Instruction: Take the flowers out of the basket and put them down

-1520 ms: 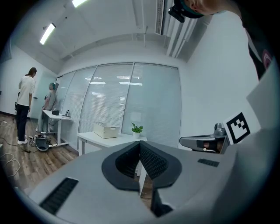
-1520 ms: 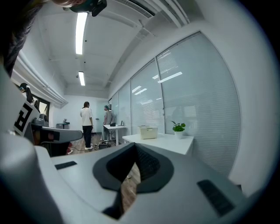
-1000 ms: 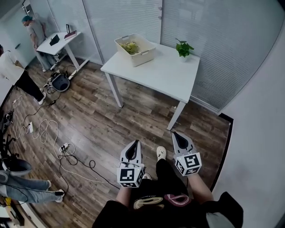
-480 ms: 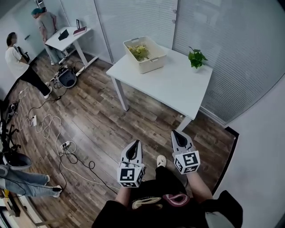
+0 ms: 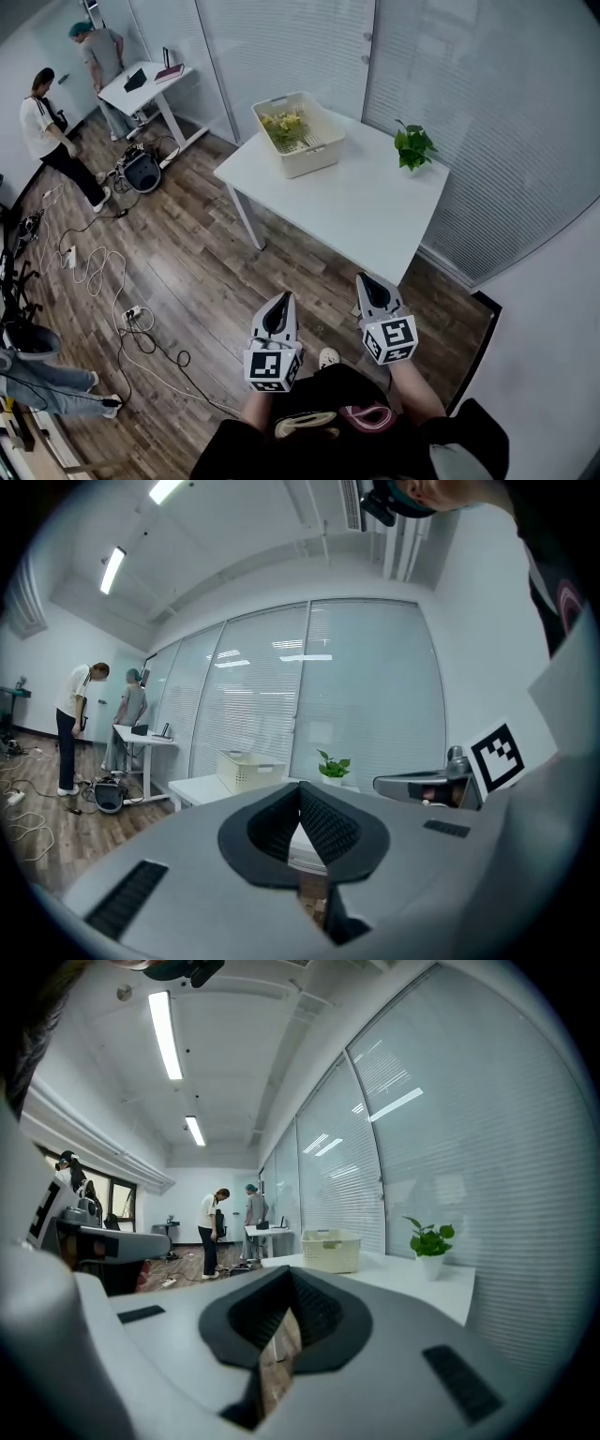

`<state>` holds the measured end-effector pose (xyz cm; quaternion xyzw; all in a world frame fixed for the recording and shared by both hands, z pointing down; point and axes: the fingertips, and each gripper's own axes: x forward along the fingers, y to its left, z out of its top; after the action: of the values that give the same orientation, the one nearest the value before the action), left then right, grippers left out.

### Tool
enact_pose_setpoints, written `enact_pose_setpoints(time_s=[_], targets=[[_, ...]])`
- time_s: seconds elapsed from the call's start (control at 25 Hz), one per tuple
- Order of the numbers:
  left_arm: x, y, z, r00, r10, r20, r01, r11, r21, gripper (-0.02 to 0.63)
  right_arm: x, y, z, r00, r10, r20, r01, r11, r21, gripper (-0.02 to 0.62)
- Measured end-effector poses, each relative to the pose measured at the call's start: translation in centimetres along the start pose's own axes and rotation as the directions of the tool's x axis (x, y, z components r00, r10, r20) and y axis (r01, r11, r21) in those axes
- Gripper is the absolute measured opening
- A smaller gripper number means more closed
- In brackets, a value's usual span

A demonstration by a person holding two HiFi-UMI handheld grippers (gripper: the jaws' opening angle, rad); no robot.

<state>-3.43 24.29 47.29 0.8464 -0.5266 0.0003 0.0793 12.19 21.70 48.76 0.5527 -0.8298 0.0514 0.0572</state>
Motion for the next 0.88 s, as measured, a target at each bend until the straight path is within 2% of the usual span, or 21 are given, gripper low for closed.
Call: enact_pose_setpoints(time_s=[0.32,0.88], targets=[[4.2,-1.2,-0.5,0.998,0.053,-0.018,-0.053,0.999,-0.002,0.017,2.5,-4.2,-0.3,0.999,0.046,-0.003,-0.046,0.999,0.015,0.009],[8.2,-1.1,-0.9,0.997,0.073,-0.037,-0.074,0.997,-0.008,0.017,5.5,-6.8,-0.9,0.996,0.082,-0.036,-0.082,0.997,0.005,0.01]])
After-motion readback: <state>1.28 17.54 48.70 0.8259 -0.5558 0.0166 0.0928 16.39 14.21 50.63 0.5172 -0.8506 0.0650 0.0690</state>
